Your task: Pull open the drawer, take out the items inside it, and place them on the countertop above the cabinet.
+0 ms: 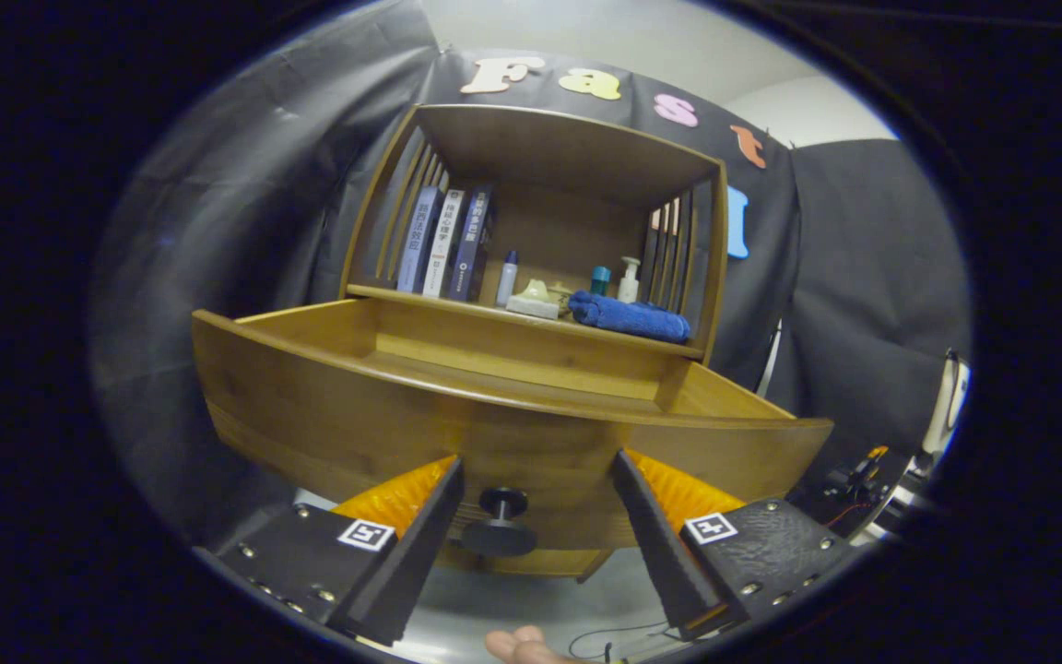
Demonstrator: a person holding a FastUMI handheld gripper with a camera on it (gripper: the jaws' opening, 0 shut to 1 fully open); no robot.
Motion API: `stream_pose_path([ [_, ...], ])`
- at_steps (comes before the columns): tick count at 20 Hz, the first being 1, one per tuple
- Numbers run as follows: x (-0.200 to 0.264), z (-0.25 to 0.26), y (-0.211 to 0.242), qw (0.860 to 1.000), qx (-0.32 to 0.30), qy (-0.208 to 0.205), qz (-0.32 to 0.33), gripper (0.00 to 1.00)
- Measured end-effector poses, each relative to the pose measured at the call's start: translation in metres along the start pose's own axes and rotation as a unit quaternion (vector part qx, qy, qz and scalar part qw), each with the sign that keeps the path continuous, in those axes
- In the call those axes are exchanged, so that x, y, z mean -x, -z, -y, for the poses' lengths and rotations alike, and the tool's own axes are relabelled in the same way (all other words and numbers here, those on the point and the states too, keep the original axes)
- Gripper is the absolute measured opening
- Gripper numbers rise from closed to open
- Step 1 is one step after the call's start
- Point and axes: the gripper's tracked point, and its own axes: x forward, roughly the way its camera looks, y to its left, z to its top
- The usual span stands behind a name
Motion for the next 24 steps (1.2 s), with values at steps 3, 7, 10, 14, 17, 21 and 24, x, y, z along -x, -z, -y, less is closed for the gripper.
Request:
stream_pose_path([
  [3, -0.006, 0.000, -0.003, 1.000, 0.009, 0.003, 0.002, 0.99],
  [7, -0.021, -0.001, -0.007, 1.000, -0.003, -0.004, 0.006, 0.99],
  [10, -0.034, 0.000, -0.010, 1.000, -0.007, -0.007, 0.009, 0.99],
  [14, -0.056, -0.001, -0.014, 1.000, -0.020, -0.012, 0.019, 0.99],
  [17, -0.078, -0.003, -0.020, 0.999, -0.012, -0.011, 0.039, 0.99],
  [21, -0.107, -0.010, -0.024, 0.998, -0.014, -0.015, 0.062, 0.99],
  [24, -0.127, -0.021, -0.023, 0.997, -0.016, -0.015, 0.071, 0.99],
])
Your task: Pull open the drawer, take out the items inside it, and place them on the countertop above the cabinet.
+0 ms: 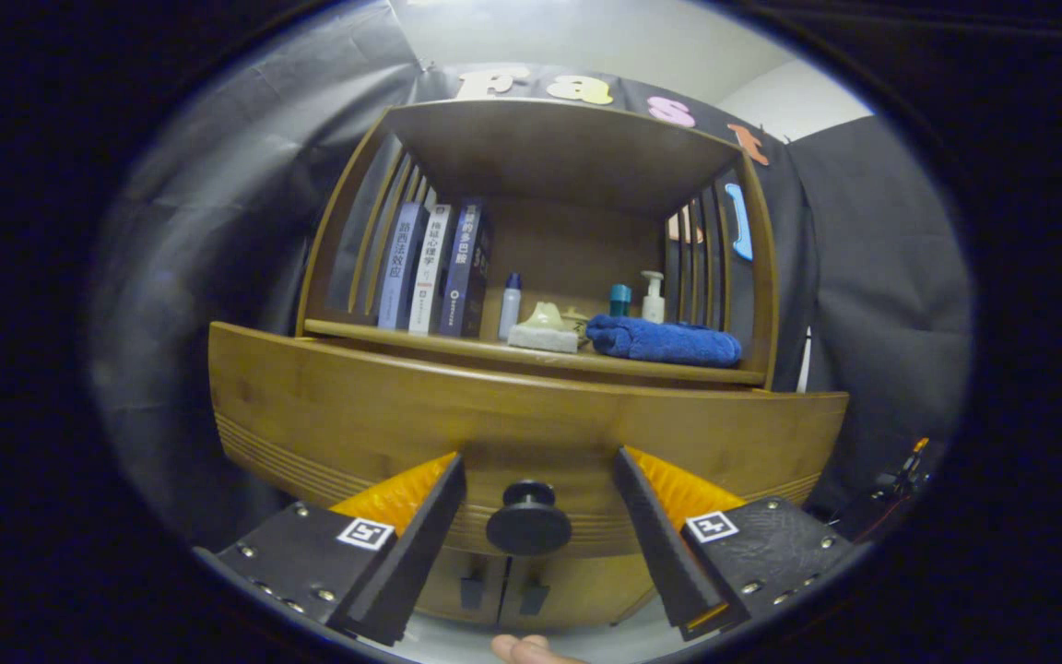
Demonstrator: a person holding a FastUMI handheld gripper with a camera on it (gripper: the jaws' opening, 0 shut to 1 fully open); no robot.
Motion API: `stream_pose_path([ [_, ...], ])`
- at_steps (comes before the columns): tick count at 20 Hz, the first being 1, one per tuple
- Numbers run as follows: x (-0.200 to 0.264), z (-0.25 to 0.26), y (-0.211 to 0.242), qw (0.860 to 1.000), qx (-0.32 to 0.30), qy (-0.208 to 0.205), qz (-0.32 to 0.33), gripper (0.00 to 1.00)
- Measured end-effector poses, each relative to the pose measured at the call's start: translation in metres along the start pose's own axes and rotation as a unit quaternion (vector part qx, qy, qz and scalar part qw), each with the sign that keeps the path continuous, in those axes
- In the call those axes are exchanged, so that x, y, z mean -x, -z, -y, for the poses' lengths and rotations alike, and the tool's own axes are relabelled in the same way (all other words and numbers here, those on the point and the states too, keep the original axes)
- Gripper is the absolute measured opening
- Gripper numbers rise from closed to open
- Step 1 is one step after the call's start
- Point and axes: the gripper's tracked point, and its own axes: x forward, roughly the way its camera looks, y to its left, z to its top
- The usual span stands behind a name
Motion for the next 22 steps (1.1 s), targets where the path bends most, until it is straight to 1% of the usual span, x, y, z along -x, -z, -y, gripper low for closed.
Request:
stream_pose_path([
  [5, -0.028, -0.011, 0.009, 1.000, -0.006, 0.001, 0.004, 0.99],
  [11, -0.053, -0.024, 0.025, 0.998, -0.065, 0.004, 0.006, 0.99],
  [17, -0.073, -0.029, 0.026, 0.996, -0.082, 0.011, 0.034, 0.99],
  [22, -0.084, -0.029, 0.027, 0.996, -0.080, 0.010, 0.044, 0.99],
])
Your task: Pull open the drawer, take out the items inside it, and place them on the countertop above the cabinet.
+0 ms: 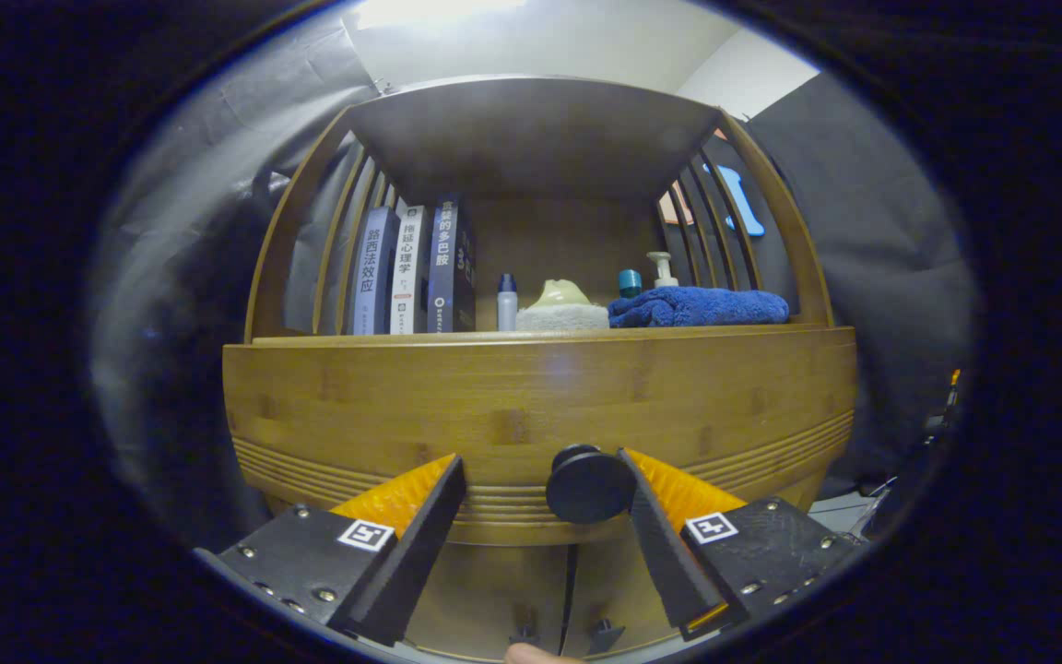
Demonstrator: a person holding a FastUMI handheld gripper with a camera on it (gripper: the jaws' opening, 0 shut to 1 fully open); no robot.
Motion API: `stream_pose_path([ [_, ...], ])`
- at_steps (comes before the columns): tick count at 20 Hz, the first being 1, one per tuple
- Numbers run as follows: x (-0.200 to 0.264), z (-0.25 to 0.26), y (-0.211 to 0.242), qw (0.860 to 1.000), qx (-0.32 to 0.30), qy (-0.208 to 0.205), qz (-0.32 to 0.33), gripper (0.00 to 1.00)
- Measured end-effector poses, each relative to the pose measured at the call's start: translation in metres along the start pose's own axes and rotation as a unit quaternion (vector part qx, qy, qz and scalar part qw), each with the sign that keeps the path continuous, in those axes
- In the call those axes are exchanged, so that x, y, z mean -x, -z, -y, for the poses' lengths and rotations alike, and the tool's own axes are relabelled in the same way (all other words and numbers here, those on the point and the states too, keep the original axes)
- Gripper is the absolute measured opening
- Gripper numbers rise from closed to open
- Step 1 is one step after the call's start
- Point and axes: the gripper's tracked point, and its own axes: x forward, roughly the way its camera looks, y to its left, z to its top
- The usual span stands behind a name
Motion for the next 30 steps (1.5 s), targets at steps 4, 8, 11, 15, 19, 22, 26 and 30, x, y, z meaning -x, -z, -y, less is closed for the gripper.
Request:
stream_pose_path([
  [4, -0.009, -0.001, 0.002, 1.000, -0.001, 0.001, 0.013, 0.99],
  [8, -0.012, -0.002, 0.001, 1.000, -0.009, -0.001, 0.029, 0.99],
  [11, -0.013, -0.002, 0.002, 1.000, -0.004, -0.003, 0.028, 0.99],
  [15, -0.013, -0.001, 0.002, 1.000, 0.002, -0.005, 0.027, 0.99],
  [19, -0.014, -0.001, 0.002, 1.000, -0.003, -0.003, 0.019, 0.99],
  [22, -0.013, 0.000, 0.015, 1.000, -0.001, -0.006, -0.030, 0.99],
  [26, 0.006, 0.007, 0.030, 0.995, -0.021, -0.003, -0.093, 0.99],
  [30, 0.037, 0.007, 0.026, 0.993, 0.015, -0.025, -0.117, 0.99],
])
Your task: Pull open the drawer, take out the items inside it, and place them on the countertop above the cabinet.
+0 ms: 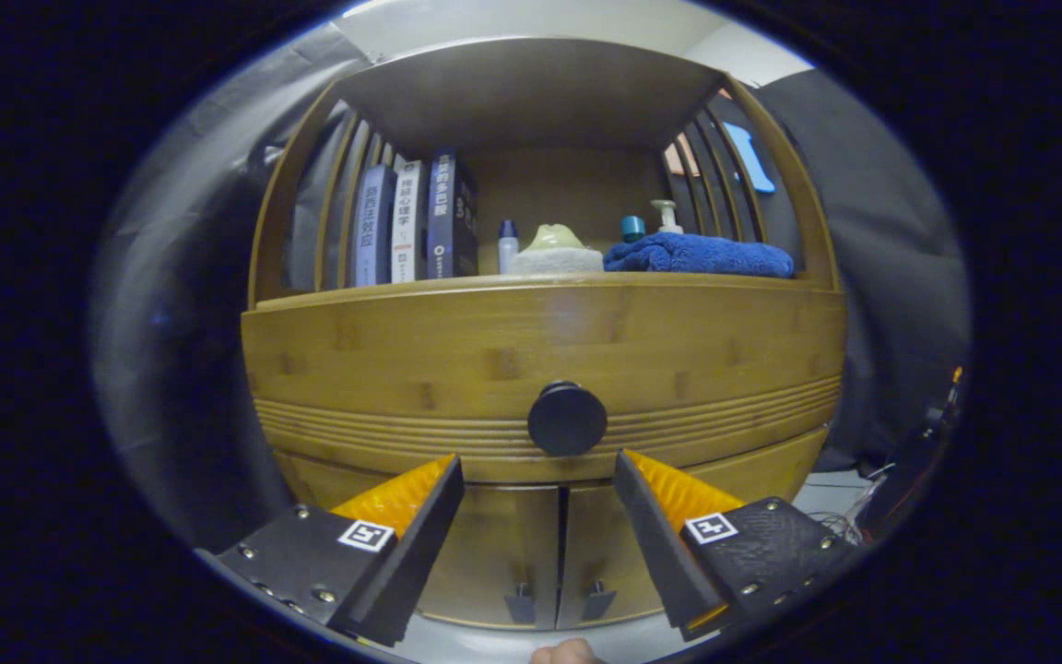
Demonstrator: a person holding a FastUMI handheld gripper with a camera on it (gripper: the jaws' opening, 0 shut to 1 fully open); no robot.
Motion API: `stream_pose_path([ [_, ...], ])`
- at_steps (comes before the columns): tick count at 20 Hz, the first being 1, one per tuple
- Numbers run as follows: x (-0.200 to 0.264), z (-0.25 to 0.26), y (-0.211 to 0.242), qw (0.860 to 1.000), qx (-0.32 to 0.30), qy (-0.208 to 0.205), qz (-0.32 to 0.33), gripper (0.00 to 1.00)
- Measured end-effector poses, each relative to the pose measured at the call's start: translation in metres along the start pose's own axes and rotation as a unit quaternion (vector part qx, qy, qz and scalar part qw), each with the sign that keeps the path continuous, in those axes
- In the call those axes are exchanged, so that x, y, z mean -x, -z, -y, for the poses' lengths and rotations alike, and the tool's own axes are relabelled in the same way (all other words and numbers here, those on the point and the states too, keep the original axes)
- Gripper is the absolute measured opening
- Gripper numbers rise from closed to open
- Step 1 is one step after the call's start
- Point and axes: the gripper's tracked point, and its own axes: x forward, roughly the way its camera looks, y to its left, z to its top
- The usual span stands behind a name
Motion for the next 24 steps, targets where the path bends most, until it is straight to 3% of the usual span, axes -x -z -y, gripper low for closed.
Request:
stream_pose_path([
  [5, 0.073, -0.012, -0.003, 0.998, 0.022, -0.035, -0.045, 0.99],
  [12, 0.183, -0.012, -0.077, 0.996, 0.068, -0.031, -0.046, 0.99],
  [17, 0.220, -0.024, -0.135, 0.997, -0.003, -0.051, -0.056, 0.99],
  [24, 0.255, -0.035, -0.186, 0.995, -0.024, -0.077, -0.051, 0.99],
])
